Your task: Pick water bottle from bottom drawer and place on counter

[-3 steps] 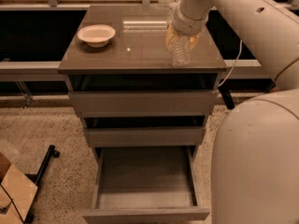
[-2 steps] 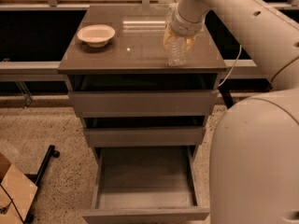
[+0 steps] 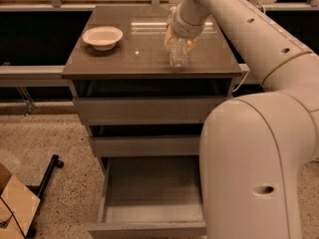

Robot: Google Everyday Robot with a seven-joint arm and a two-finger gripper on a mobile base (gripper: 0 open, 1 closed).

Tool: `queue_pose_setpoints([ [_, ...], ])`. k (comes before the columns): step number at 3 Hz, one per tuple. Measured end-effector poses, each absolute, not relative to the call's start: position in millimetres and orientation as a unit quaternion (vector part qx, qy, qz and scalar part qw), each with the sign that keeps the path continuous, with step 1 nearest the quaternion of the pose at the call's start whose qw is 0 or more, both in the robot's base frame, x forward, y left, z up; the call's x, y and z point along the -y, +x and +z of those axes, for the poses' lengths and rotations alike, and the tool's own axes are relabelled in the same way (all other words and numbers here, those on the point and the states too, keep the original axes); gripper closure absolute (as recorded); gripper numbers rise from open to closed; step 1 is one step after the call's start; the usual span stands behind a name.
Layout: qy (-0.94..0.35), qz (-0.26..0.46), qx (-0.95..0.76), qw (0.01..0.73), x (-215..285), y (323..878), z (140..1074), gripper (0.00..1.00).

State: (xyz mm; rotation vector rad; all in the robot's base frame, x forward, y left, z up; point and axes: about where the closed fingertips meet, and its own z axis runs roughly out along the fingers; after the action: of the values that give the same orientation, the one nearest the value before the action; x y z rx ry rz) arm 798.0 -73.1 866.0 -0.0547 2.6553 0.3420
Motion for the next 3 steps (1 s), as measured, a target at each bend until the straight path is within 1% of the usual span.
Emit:
queue_pose_setpoints([
  [1,-0.017,0.135,-0.966,0.218,64.7,812.0,849.0,0.54],
  [3,-0.014,0.140,-0.967,0.212,59.3,818.3,842.1,0.08],
])
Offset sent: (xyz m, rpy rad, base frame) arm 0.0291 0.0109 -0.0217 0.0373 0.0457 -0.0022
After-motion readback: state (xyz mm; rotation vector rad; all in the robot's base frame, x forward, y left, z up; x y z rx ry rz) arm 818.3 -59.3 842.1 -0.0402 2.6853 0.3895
